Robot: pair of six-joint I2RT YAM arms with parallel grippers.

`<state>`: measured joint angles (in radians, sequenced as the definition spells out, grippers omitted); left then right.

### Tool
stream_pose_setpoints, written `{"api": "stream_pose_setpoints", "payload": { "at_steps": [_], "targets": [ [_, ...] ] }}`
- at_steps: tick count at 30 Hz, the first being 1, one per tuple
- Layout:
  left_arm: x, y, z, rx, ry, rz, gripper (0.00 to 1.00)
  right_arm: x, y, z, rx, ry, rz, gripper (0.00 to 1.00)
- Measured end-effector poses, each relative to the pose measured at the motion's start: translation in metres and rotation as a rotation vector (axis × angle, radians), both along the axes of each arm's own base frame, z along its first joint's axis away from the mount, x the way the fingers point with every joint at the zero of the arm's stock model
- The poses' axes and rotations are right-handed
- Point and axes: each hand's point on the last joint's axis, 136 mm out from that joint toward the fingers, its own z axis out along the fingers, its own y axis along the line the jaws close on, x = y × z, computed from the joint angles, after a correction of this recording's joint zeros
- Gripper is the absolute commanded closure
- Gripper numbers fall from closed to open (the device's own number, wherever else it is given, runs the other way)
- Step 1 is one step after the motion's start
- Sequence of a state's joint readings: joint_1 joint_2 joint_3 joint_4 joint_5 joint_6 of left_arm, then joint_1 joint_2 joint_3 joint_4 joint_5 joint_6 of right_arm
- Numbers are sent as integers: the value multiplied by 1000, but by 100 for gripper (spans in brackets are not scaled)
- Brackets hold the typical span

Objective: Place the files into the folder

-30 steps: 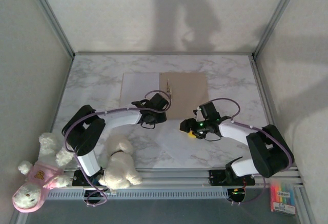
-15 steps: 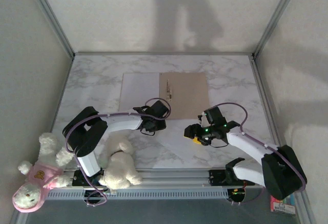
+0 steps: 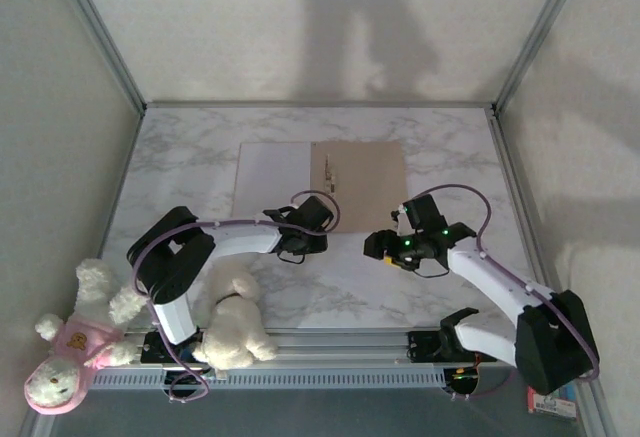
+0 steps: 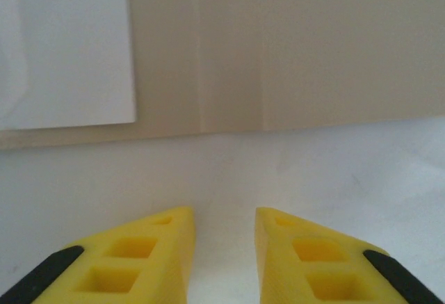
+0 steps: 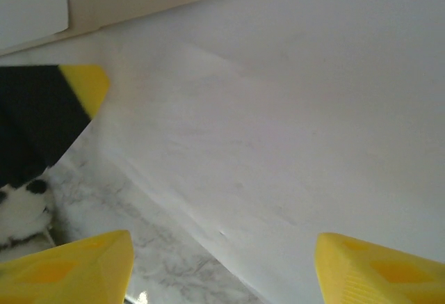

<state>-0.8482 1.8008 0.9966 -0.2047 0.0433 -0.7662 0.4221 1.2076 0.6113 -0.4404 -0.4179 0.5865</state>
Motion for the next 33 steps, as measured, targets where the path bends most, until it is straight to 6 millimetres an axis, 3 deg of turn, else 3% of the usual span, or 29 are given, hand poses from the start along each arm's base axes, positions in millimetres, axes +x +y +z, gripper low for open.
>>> {"api": "stream_pose_setpoints", "payload": {
  "at_steps": [8,12,17,20,26,33],
  "targets": [
    [2,-4,3,11,-11,-24,69,35,13,-11,9,-30,5,33],
    [8,-11,15,7,-25,-40,67,45,16,-18,19,-34,4,34],
    [36,-42,51,-53,-101,-64,66,51,13,-30,18,-14,-13,34],
    [56,-58,62,-76,-137,-67,67,56,9,-32,20,-17,-30,34],
    [87,-61,42,-48,-137,-44,67,62,-6,-34,30,-27,-82,34],
    [106,-59,14,-17,-112,-17,69,60,-32,-34,43,-39,-180,33]
  ]
}}
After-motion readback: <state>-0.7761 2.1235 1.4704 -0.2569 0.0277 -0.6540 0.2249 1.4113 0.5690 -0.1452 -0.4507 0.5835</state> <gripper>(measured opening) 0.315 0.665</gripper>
